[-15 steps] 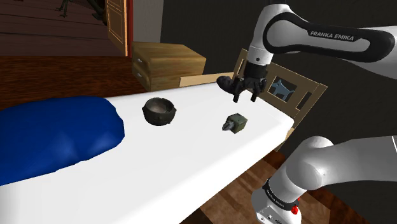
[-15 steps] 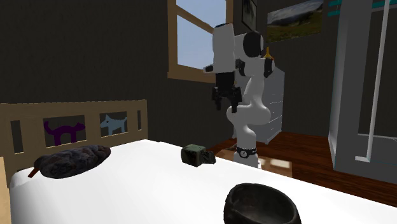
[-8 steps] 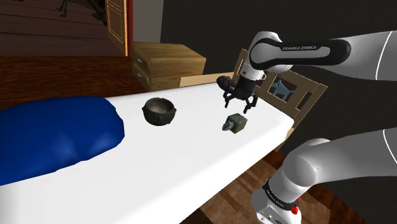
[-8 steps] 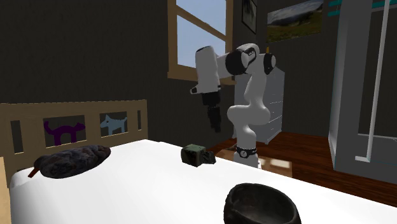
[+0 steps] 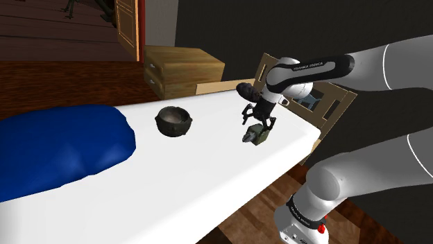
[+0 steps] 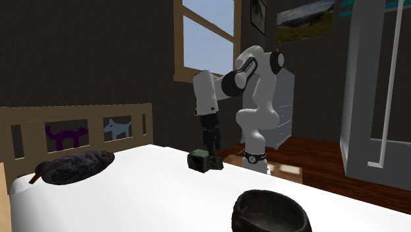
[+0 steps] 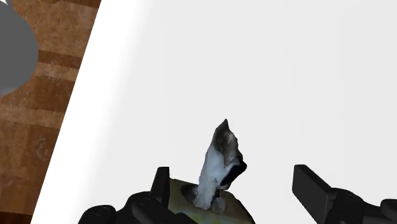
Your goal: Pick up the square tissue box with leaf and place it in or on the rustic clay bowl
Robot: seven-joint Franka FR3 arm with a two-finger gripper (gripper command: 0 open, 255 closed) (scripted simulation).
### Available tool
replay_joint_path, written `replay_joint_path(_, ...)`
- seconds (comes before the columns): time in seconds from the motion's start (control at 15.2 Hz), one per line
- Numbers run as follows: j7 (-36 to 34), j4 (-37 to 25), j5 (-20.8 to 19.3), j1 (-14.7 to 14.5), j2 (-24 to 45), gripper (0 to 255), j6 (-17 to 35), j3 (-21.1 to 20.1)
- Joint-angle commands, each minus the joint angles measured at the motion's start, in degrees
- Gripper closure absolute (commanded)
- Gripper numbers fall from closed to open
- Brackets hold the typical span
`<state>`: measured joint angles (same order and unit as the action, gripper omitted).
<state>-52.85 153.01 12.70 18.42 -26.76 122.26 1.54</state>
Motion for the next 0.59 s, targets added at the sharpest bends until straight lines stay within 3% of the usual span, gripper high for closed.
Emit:
replay_joint_path(0.0,-0.21,0.82,0.54,-0.13,1.11,0,2.05,-0.14)
replay_joint_path(0.26,0.3,2.82,1.62,-0.8,3.35,0,6.34,-0.49)
replay_joint_path(0.53,0.3,2.82,1.62,-0.8,3.35,0,6.34,-0.49)
